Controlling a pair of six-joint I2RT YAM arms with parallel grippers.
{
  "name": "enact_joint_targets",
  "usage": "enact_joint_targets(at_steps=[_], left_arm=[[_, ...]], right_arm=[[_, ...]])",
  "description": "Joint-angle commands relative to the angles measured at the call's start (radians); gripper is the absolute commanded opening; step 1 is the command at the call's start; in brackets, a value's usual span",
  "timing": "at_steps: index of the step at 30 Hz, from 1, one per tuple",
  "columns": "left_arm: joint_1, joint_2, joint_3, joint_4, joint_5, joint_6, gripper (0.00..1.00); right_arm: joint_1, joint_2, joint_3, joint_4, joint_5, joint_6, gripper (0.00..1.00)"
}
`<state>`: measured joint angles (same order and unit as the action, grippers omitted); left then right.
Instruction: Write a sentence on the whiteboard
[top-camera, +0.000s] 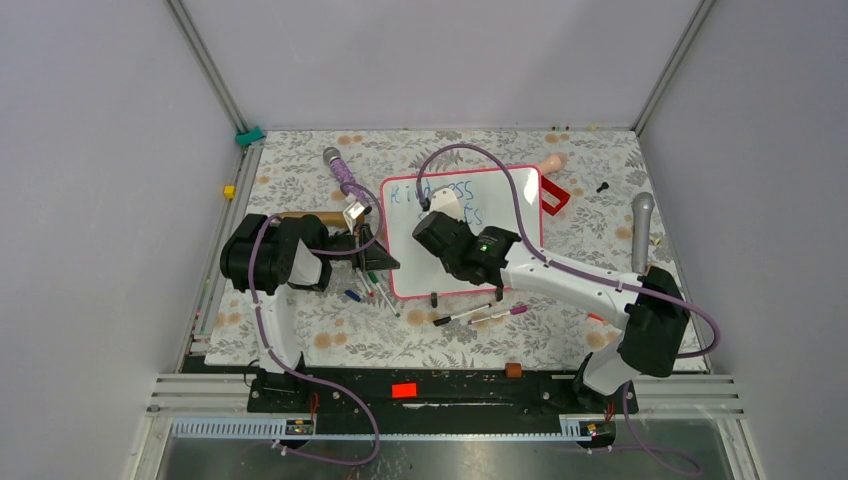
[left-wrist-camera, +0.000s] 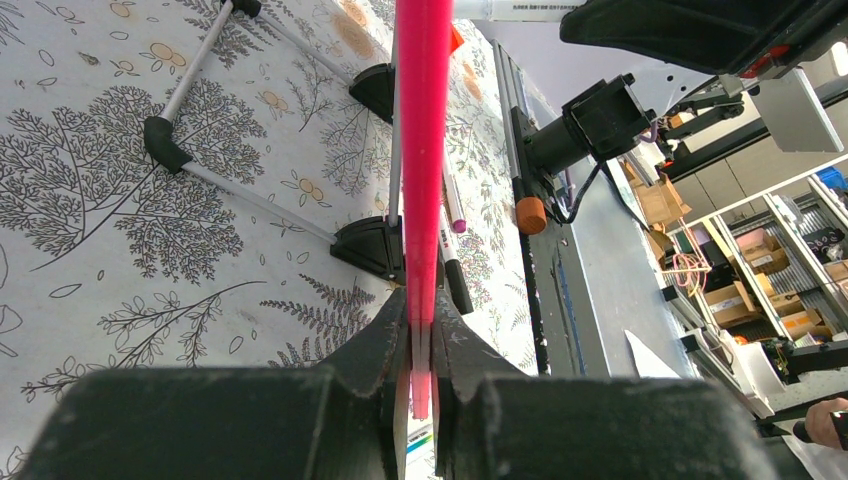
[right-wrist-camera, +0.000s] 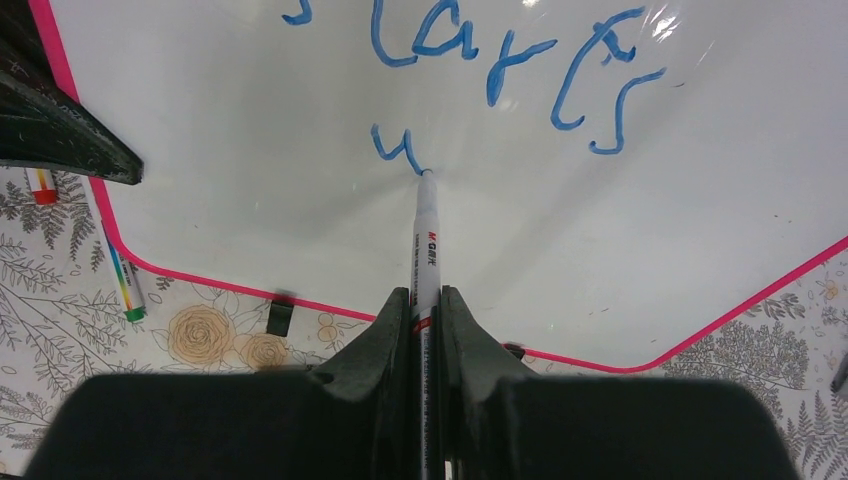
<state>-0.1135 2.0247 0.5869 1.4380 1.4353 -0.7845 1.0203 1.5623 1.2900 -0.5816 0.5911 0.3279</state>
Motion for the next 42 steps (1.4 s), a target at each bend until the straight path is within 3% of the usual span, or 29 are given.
enact_joint_targets(at_steps=[1, 10, 21, 42], left_arm=[[0.001, -0.013, -0.008, 0.038, -0.002, 0.013, 0.00], [0.003, -0.011, -0.005, 0.039, 0.002, 0.013, 0.00], [0.003, -0.012, -0.006, 0.039, -0.001, 0.014, 0.00], [0.003, -0.012, -0.005, 0.040, -0.001, 0.014, 0.00]], right_arm=[[-0.019, 0.025, 0.067, -0.023, 0.062, 0.005, 0.00], [-0.045, 0.022, 0.088, -0.024, 0.044, 0.004, 0.00], [-0.045, -0.116, -0.013, 0.053, 0.032, 0.006, 0.00], [-0.088, -0.044, 0.018, 0.027, 0.030, 0.036, 0.00]])
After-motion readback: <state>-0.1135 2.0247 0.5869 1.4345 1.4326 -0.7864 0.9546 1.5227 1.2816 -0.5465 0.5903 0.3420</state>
